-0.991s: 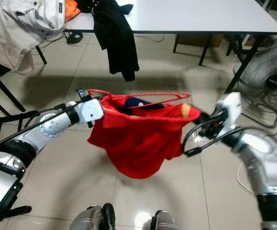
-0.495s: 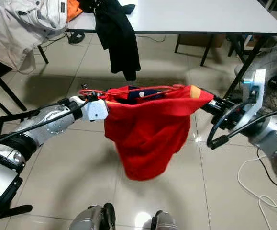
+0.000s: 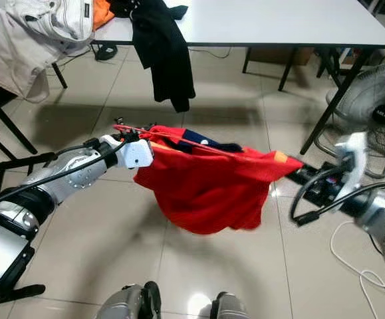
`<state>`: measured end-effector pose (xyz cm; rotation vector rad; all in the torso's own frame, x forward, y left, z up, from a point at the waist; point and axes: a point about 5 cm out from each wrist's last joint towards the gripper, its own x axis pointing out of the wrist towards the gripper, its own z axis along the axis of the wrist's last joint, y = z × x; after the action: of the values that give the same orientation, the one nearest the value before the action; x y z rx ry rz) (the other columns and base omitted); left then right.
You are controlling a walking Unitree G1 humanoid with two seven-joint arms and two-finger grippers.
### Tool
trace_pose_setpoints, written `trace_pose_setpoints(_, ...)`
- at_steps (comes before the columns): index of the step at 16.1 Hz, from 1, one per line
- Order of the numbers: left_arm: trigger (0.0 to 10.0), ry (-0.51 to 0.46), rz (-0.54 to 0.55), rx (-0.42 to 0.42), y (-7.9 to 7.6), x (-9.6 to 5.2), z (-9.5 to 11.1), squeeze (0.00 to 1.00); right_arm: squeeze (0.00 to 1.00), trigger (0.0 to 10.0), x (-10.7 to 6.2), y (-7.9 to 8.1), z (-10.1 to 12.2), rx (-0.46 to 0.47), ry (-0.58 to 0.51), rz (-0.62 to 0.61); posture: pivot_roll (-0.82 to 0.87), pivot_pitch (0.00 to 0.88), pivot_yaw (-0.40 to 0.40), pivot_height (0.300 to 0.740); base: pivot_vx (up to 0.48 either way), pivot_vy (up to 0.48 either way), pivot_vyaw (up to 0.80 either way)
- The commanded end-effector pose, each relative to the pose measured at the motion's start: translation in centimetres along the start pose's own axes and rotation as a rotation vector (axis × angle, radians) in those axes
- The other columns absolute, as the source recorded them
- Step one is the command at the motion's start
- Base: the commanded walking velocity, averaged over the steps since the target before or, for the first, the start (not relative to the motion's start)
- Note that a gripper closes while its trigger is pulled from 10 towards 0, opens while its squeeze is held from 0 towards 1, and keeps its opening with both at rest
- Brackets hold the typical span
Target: Hang hanger
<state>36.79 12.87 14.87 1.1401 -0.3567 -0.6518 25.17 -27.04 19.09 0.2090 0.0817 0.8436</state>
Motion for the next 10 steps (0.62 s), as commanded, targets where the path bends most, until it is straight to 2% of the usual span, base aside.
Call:
trace_pose_setpoints(1, 10.0, 0.285, 0.062, -0.011, 1.0, -4.0, -5.3, 0.0, 0.0, 0.0, -2.7, -0.7, 3.1, -0.051, -0.127, -0.086, -0.24, 0.118, 0.06, 0.74, 0.0, 0.0, 0.0)
trace_pose_setpoints(3, 10.0, 0.29, 0.046, 0.004, 0.8, -4.1, -5.4, 0.0, 0.0, 0.0, -2.1, 0.1, 3.9, -0.06, -0.16, -0.03, -0.24, 0.116, 0.062, 0.74, 0.0, 0.0, 0.0)
trace_pose_setpoints(4, 10.0, 0.295, 0.034, 0.014, 0.6, -4.1, -5.4, 0.0, 0.0, 0.0, -0.8, 1.6, 4.7, -0.084, -0.173, 0.052, -0.24, 0.116, 0.062, 0.74, 0.0, 0.0, 0.0)
trace_pose_setpoints(6, 10.0, 0.302, 0.031, 0.016, 0.4, -4.0, -5.4, 0.0, 0.0, 0.0, 0.4, 2.9, 5.2, -0.106, -0.162, 0.119, -0.24, 0.112, 0.057, 0.74, 0.0, 0.0, 0.0)
trace_pose_setpoints(10, 10.0, 0.357, 0.014, 0.015, -0.1, -4.4, -6.0, 0.0, 0.0, 0.0, 0.6, 4.1, 6.1, -0.111, -0.171, 0.168, -0.24, 0.11, 0.05, 0.74, 0.0, 0.0, 0.0)
